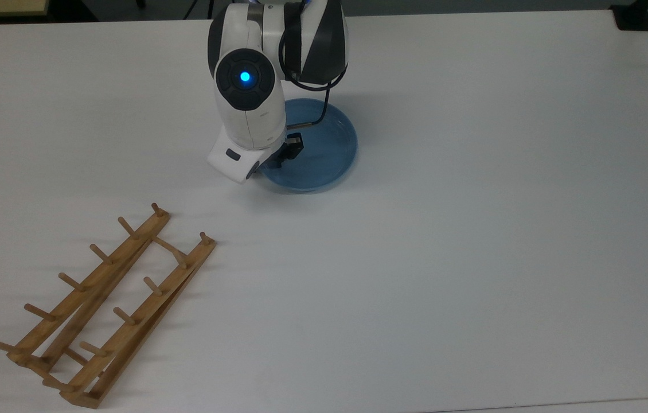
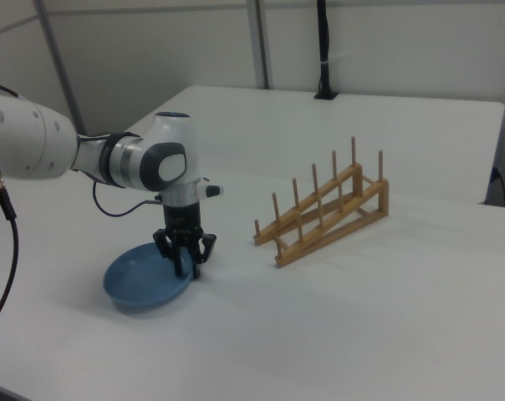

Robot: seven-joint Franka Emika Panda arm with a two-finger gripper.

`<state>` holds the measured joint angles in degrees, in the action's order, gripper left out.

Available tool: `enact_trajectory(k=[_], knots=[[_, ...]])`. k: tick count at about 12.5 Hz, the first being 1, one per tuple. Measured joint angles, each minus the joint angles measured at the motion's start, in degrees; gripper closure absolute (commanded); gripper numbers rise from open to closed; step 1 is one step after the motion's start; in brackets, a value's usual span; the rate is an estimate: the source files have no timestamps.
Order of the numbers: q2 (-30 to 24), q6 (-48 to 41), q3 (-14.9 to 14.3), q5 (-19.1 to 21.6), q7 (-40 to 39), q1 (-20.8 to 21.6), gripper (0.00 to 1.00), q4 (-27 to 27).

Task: Place plate in plate rack
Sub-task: 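Lift the blue plate by its rim, tilting it upright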

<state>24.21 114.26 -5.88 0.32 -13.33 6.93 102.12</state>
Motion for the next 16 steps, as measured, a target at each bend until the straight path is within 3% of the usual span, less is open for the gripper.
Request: enact_trajectory(k=[2,8,16], knots=[[-0.3,0.0,0.0,-0.1,-1.6,0.0,0.95,-0.3],[-1.2,-0.1,-0.3,-0.1,-4.4,-0.4,1.0,-2.8],[-2.9,0.3,-1.6,-0.7,-7.1,-2.4,1.0,-16.0]])
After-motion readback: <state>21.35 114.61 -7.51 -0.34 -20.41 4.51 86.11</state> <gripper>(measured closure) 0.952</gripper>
